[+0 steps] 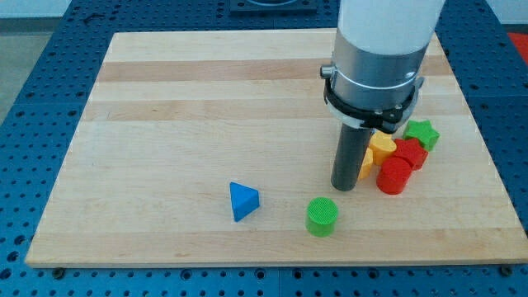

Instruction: Nudge the red circle to the left

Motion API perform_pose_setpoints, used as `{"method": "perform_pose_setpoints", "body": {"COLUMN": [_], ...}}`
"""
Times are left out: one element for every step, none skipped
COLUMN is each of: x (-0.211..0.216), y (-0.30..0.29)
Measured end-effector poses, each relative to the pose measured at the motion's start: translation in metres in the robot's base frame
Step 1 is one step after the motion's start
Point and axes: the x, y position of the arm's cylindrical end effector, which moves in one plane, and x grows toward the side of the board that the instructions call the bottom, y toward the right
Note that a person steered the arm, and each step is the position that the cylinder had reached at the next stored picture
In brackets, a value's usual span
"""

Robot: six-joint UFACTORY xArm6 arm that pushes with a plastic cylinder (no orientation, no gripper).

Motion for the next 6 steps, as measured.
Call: {"method": "perform_pose_setpoints", "body": {"x": [0.033,0.046,0.043,0.029,0.018,0.016], "y": [0.002,0.025,0.069,0.084,0.085,0.085]}}
